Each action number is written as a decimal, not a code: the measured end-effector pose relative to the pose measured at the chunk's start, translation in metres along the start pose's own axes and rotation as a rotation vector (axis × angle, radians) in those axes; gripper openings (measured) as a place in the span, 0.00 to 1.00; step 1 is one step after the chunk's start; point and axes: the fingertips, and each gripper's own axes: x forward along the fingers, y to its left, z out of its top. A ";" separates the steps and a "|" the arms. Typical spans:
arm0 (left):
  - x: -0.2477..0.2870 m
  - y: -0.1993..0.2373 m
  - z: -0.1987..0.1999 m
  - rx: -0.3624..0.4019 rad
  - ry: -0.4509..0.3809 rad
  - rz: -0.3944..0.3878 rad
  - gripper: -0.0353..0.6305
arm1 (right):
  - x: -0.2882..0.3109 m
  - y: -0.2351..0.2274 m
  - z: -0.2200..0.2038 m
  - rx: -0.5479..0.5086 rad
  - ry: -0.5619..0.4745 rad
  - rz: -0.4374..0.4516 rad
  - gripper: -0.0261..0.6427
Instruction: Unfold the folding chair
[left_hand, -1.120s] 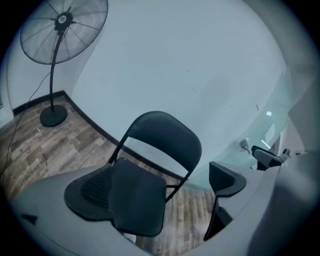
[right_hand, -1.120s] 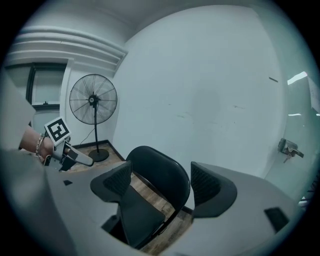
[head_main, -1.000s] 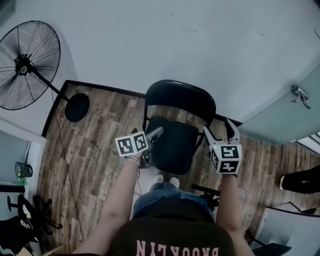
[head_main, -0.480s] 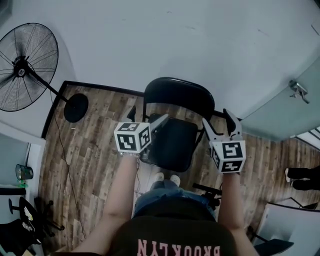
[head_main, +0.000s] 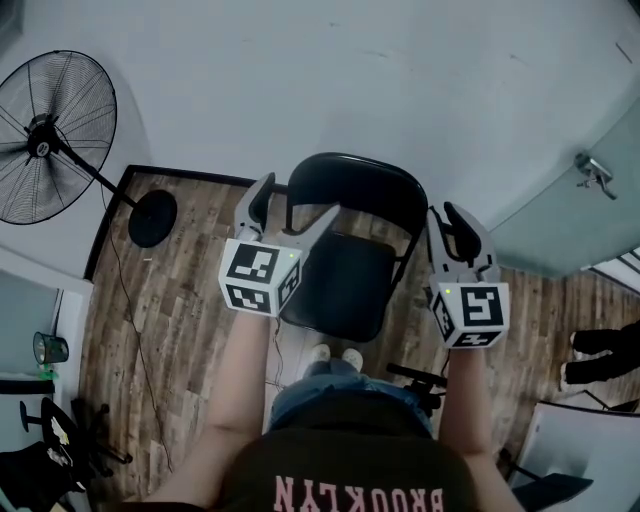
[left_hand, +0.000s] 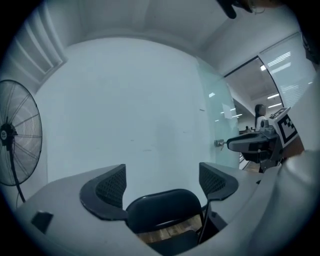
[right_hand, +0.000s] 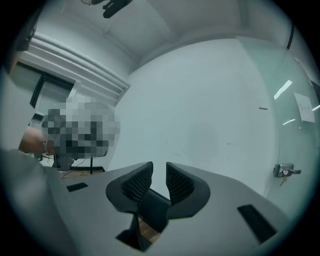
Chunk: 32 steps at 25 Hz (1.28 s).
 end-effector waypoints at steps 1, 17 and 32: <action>-0.002 -0.001 0.006 0.016 -0.021 0.006 0.69 | -0.002 0.000 0.005 -0.008 -0.017 -0.001 0.16; -0.019 -0.001 0.043 0.184 -0.147 0.129 0.06 | -0.015 -0.012 0.033 -0.057 -0.106 -0.019 0.04; -0.023 0.000 0.065 0.221 -0.185 0.167 0.06 | -0.019 -0.022 0.037 -0.036 -0.130 -0.035 0.04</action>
